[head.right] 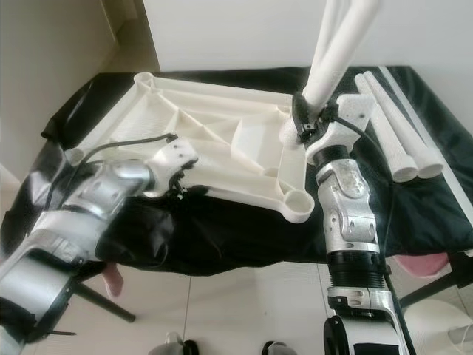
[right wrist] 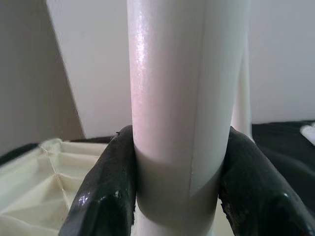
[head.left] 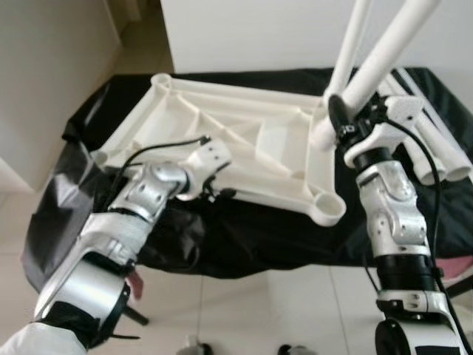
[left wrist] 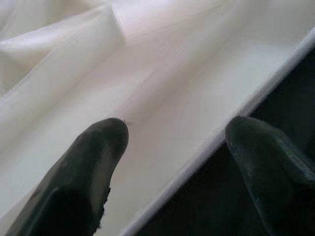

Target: Building children table

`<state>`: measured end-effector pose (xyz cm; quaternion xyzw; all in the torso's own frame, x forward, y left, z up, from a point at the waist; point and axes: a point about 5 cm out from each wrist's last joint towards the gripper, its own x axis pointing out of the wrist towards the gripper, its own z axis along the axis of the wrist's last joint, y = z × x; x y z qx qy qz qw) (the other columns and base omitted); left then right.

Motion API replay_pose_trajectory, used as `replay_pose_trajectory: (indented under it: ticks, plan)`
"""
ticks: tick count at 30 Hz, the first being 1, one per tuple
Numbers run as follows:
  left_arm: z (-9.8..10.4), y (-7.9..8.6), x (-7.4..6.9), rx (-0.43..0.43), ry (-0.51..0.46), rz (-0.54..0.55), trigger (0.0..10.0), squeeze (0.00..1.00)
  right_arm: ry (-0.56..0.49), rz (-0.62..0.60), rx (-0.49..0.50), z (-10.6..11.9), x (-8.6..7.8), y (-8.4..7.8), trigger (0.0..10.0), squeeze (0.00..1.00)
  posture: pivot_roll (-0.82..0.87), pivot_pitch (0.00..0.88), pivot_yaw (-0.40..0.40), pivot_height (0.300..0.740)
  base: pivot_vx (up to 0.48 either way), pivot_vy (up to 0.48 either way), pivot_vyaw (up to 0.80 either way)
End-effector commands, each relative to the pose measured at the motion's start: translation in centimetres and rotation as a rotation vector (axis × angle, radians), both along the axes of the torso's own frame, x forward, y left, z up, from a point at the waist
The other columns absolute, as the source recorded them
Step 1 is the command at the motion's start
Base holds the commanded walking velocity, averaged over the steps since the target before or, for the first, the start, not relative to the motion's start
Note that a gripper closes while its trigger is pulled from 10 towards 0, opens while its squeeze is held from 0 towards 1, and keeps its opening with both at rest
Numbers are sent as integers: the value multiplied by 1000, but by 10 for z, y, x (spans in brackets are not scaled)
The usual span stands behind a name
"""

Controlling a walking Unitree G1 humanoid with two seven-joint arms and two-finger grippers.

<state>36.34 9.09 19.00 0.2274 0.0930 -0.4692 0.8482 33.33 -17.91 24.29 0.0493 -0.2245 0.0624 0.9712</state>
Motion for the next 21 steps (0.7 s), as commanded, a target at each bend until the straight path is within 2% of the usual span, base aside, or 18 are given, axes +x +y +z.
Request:
replay_pose_trajectory:
  ticks: [1, 3, 5, 6, 7, 9, 11, 14, 18, 21]
  plan:
    - [1, 1, -1, -88, -39, 95, 10000, 0, -1, -8, -18, -4, -6, 2, 10000, 0, -45, 109, 35, 740, 0, 0, 0]
    - [-1, 0, -5, -150, -18, 95, 10000, 0, 6, -8, -23, -8, -9, 3, 10000, 0, -46, 111, 33, 740, 0, 0, 0]
    - [-1, 0, -5, -150, -18, 95, 10000, 0, 6, -8, -23, -8, -9, 3, 10000, 0, -46, 111, 33, 740, 0, 0, 0]
    - [-1, -2, -11, -187, -34, 83, 10000, 0, 12, -4, -26, -12, -11, 4, 10000, 0, -43, 111, 28, 740, 0, 0, 0]
    - [-1, -2, -11, -187, -34, 83, 10000, 0, 12, -4, -26, -12, -11, 4, 10000, 0, -43, 111, 28, 740, 0, 0, 0]
    - [2, -5, -21, -243, -92, 63, 10000, 0, 28, -7, -33, -17, -15, 4, 10000, 0, -42, 110, 25, 740, 0, 0, 0]
    - [4, -8, -31, -299, -108, 48, 10000, 0, 33, -15, -33, -20, -19, 5, 10000, 0, -40, 106, 20, 740, 0, 0, 0]
    - [4, -11, -35, -311, -123, 39, 10000, 0, 30, -20, -46, -21, -21, 6, 10000, 0, -39, 105, 18, 740, 0, 0, 0]
    - [5, -17, -49, -367, -150, -10, 10000, 0, 42, -39, -86, -27, -26, 9, 10000, 0, -40, 97, 11, 740, 0, 0, 0]
    - [2, -21, -59, -395, -106, -22, 10000, 0, 52, -59, -100, -33, -32, 9, 10000, 0, -43, 93, 4, 740, 0, 0, 0]
